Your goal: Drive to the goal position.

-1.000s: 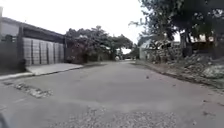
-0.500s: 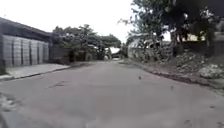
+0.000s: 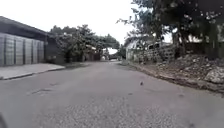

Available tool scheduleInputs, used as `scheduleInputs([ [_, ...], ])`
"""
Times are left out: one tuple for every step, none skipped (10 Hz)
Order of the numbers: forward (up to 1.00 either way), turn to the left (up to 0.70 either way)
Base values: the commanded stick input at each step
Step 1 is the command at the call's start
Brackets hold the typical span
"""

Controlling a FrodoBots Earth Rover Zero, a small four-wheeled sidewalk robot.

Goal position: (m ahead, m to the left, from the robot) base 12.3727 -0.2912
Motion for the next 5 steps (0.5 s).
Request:
scheduleInputs([
  [0.85,0.0],
  [0.85,0.0],
  [0.85,0.0],
  [0.85,0.0],
  [0.85,0.0],
])
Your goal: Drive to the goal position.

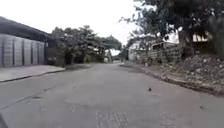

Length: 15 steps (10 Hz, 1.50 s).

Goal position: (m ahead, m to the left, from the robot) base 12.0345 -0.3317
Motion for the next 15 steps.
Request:
scheduleInputs([
  [0.85,0.0],
  [0.85,0.0],
  [0.85,0.0],
  [0.85,0.0],
  [0.85,0.0],
  [0.85,0.0],
  [0.85,0.0],
  [0.85,0.0],
  [0.85,0.0],
  [0.85,0.0],
  [0.85,0.0],
  [0.85,0.0],
  [0.85,0.0],
  [0.85,0.0],
  [0.85,0.0],
])
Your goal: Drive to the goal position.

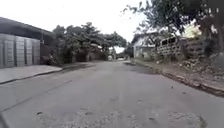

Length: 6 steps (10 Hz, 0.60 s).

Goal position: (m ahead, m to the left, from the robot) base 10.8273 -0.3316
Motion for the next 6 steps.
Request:
scheduleInputs([
  [0.85,0.0],
  [0.85,0.0],
  [0.85,0.0],
  [0.85,-0.06],
  [0.85,-0.34],
  [0.85,-0.34],
])
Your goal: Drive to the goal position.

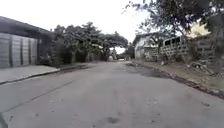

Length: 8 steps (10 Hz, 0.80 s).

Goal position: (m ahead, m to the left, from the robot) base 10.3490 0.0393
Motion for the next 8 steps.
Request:
scheduleInputs([
  [0.85,-0.34],
  [0.85,-0.34],
  [0.85,-0.12],
  [0.85,0.0],
  [0.85,0.0],
  [0.85,0.0],
  [0.85,0.0],
  [0.85,0.0],
])
